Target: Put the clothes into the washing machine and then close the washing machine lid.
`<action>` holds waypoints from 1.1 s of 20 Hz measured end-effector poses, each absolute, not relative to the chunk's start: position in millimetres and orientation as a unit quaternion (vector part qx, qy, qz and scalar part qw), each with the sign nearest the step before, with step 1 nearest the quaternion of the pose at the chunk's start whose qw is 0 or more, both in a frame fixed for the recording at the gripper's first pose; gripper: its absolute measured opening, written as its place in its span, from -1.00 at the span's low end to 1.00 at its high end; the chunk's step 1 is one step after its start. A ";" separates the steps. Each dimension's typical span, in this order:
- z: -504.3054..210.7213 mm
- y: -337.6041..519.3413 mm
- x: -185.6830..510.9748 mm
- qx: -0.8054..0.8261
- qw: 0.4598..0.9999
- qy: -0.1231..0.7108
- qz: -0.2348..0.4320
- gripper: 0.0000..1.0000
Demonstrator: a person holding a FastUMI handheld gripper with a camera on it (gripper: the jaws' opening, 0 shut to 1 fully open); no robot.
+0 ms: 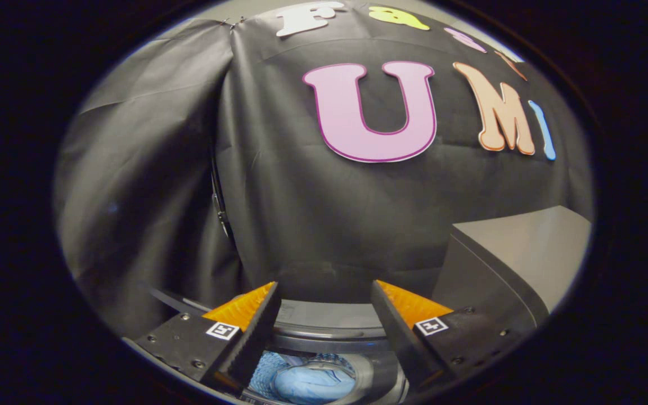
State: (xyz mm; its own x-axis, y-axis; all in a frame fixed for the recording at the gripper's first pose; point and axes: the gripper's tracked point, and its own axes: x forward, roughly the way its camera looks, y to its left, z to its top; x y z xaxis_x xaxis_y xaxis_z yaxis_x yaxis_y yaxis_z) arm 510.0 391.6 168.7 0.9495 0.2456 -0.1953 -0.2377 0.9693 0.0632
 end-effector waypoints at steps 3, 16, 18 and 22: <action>175.5 388.0 505.1 0.020 0.988 0.087 0.123 0.96; 287.2 268.2 389.4 0.045 0.995 -0.034 0.085 0.94; 288.9 233.1 367.9 0.042 0.996 -0.043 0.063 0.94; 274.5 171.8 324.0 0.045 0.997 -0.061 0.035 0.94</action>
State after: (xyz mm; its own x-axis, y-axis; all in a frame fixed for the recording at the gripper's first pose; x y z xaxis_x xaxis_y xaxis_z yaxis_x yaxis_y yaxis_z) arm 324.0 171.8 274.5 0.9901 0.0638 0.1248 -0.0748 0.9935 0.0855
